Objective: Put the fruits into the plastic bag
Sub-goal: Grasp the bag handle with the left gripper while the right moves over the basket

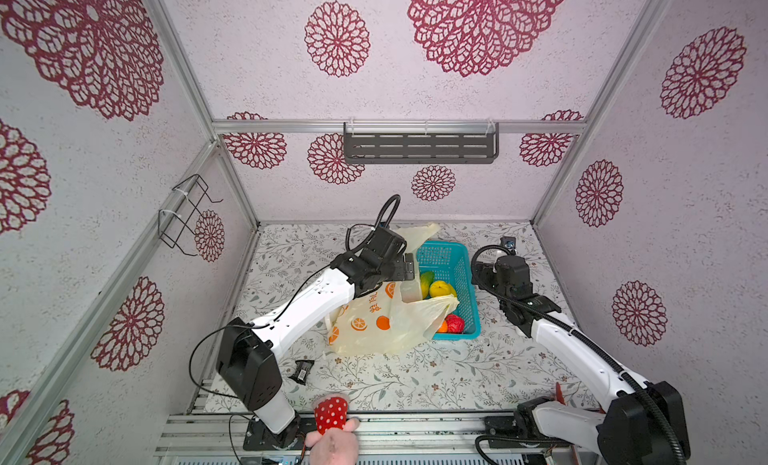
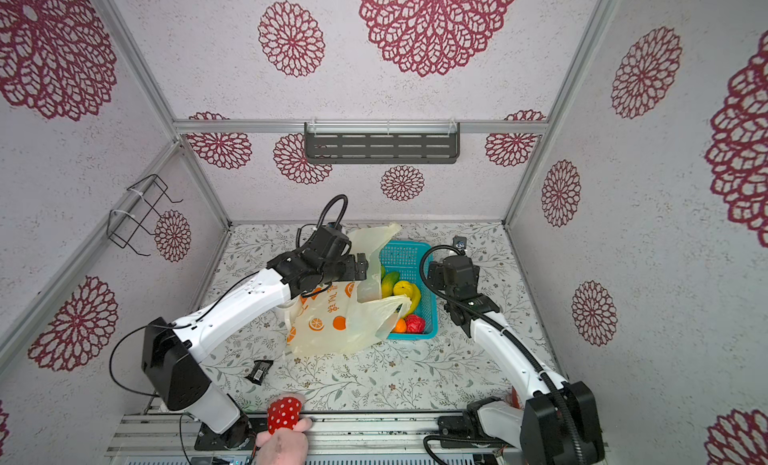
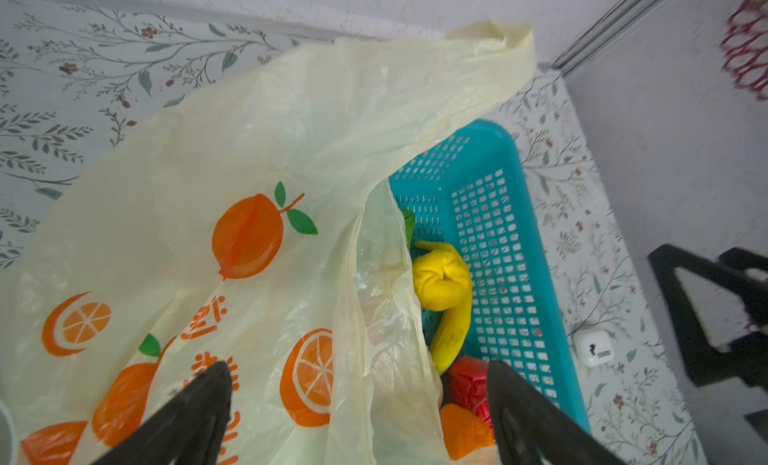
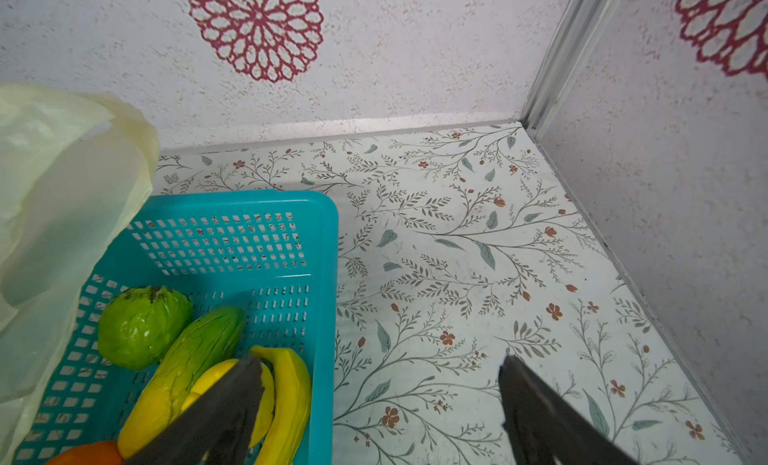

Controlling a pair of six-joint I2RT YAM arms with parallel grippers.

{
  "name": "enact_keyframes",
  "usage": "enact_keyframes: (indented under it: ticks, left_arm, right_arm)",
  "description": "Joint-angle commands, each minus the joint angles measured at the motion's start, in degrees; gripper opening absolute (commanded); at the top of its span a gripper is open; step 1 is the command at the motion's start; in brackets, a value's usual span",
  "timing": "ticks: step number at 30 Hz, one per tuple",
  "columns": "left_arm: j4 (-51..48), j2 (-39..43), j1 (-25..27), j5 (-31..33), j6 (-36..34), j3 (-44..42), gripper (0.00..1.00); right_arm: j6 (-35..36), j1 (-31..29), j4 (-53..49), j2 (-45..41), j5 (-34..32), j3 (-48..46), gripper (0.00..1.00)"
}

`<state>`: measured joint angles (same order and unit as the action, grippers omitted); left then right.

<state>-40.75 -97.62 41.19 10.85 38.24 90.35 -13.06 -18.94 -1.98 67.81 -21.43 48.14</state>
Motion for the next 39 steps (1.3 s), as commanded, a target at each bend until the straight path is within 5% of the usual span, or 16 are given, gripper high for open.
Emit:
enact_keyframes:
  ticks: [1,6,12,20,32,39]
  left_arm:
    - [-13.6,-5.0,1.6,0.7,-2.5,5.4,1.0]
    - [-22.9,-11.5,2.2,2.1,-3.7,12.4,0.82]
    - [-20.6,-12.5,2.2,-1.4,-3.9,11.2,0.63]
    - [-15.7,-9.3,2.3,-1.5,-5.3,8.4,0.0]
    - [8.1,13.5,0.5,-3.9,-8.9,-13.0,0.0]
    - [13.9,20.1,-2.1,-4.3,-7.0,-20.8,0.0]
  right_arm:
    - [0.2,-0.3,-0.6,-1.5,-3.7,2.5,0.9]
    - [0.5,-0.3,-1.8,-3.0,-4.6,2.5,0.9]
    - [1.6,-0.3,-2.8,-4.4,-4.8,1.8,0.91]
    - [1.3,-0.6,-5.0,-4.2,2.6,1.6,0.89]
    - [-0.2,-6.8,-20.2,2.9,23.6,8.6,0.87]
    - [-3.3,-9.9,-22.4,5.1,31.4,5.6,0.87]
